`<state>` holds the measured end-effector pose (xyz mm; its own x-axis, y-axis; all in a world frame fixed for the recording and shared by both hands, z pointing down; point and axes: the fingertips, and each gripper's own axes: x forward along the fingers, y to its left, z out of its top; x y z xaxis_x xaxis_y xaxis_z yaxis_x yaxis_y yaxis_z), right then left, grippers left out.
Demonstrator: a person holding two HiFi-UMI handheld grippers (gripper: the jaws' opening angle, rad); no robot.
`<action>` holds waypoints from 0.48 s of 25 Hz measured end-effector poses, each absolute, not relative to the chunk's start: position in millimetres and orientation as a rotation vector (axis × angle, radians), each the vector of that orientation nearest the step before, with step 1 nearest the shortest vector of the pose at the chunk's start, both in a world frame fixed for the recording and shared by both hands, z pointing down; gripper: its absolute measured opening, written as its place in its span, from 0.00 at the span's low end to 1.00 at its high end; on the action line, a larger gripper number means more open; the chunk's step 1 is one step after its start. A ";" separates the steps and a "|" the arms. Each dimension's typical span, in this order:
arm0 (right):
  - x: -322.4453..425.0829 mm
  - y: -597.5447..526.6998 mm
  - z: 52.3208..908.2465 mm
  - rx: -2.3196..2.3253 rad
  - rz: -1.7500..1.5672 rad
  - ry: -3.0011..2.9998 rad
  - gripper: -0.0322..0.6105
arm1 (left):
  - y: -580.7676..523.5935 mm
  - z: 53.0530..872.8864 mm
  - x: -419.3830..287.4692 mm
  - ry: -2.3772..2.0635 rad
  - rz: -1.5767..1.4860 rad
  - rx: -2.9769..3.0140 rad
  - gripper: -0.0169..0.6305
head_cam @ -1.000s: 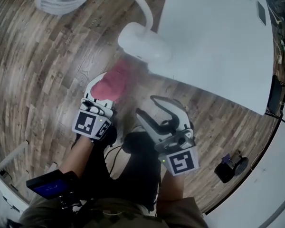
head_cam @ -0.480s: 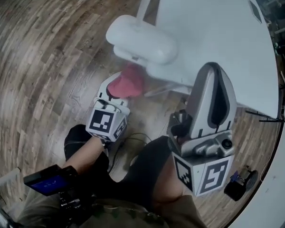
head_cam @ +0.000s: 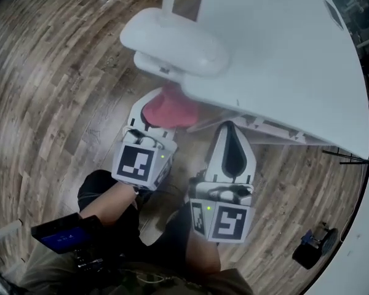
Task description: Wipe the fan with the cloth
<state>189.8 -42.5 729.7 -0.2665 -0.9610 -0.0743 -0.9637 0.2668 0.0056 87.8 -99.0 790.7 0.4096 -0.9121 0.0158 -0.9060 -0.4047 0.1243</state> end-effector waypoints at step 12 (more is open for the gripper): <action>190.4 -59.1 789.1 -1.908 0.098 2.437 0.05 | -97.1 804.7 93.1 -1.735 -0.039 2.594 0.16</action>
